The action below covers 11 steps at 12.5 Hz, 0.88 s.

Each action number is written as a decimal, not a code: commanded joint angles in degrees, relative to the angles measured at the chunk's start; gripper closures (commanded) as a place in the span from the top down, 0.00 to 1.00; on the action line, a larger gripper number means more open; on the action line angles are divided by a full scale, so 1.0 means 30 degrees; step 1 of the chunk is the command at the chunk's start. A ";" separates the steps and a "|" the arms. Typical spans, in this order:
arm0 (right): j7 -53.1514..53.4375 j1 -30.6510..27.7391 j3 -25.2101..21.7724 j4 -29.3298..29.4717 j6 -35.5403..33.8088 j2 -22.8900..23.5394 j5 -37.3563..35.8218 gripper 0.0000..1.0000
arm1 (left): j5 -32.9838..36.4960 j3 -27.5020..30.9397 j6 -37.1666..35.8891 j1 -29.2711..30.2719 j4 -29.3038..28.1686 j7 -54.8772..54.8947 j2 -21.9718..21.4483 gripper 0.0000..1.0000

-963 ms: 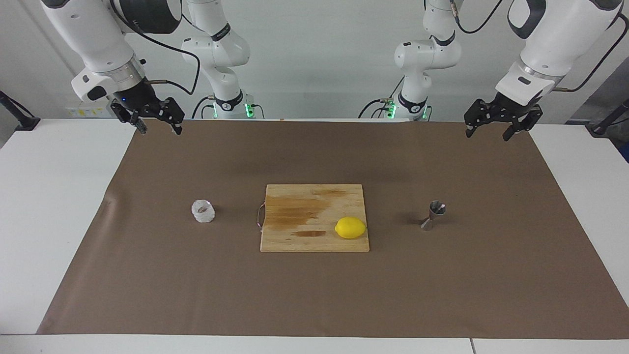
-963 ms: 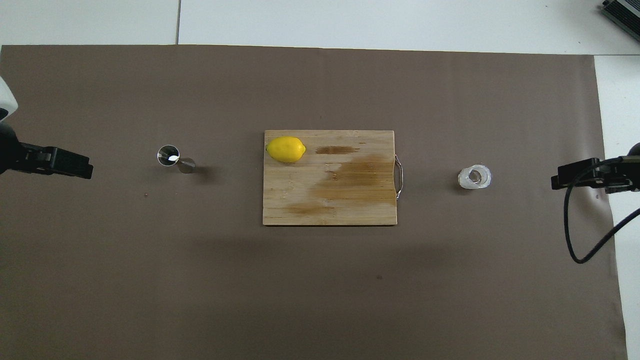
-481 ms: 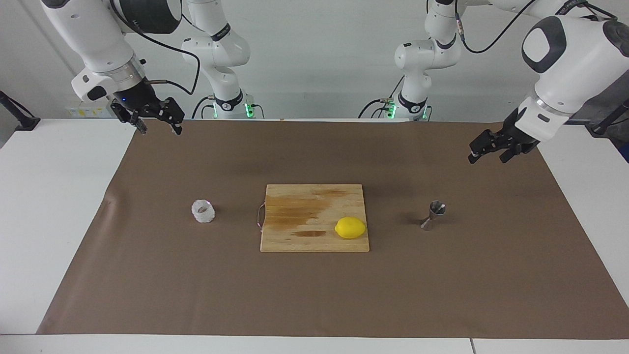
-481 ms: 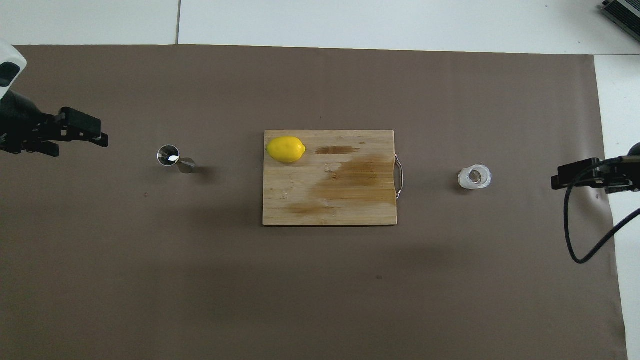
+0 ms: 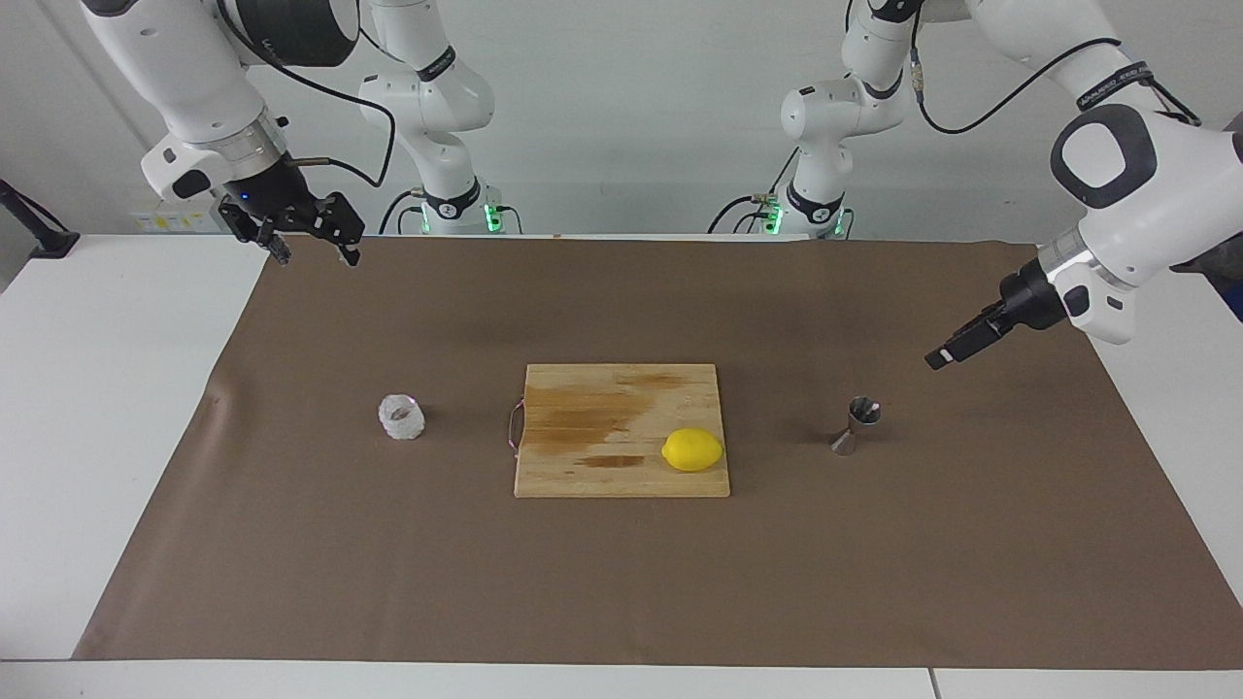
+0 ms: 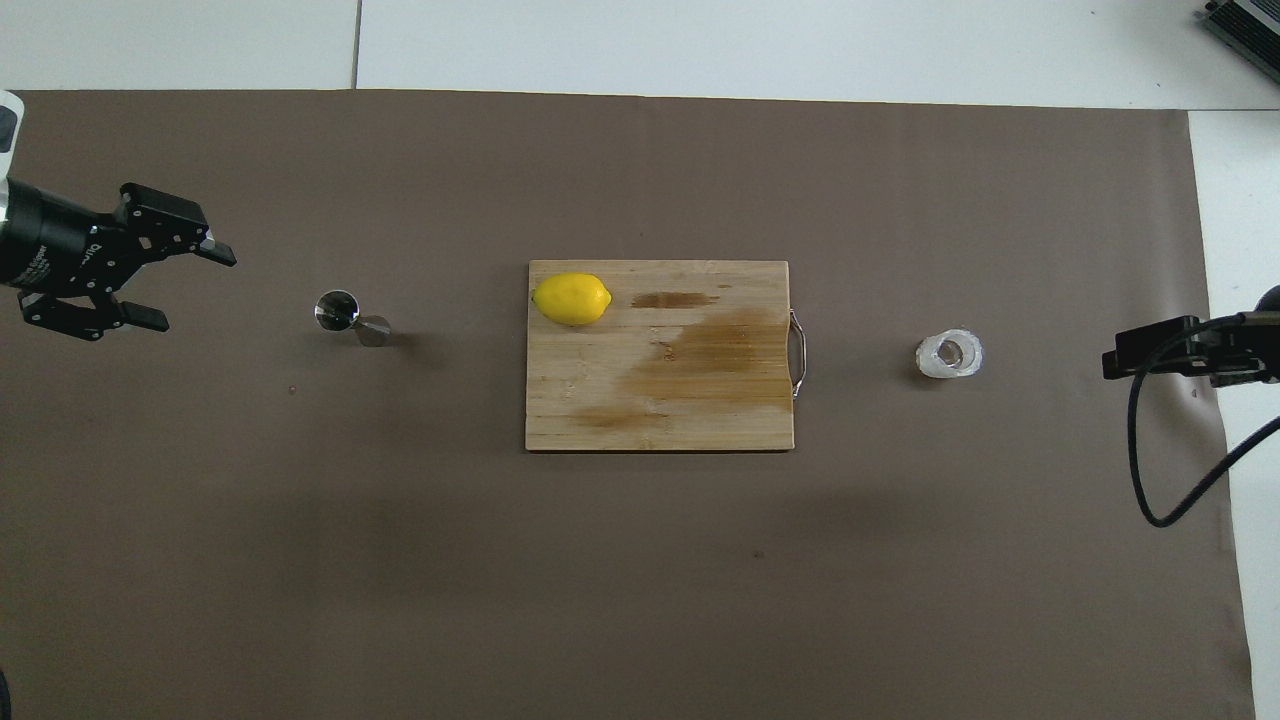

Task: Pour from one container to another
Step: 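Reach the open left gripper toward the silver metal cup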

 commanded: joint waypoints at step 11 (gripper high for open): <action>0.0090 -0.0206 0.0148 0.0310 -0.0278 0.0144 0.0209 1.00 | -1.2115 -0.0153 0.5902 0.1996 -0.7412 -0.8181 -0.0206 1.00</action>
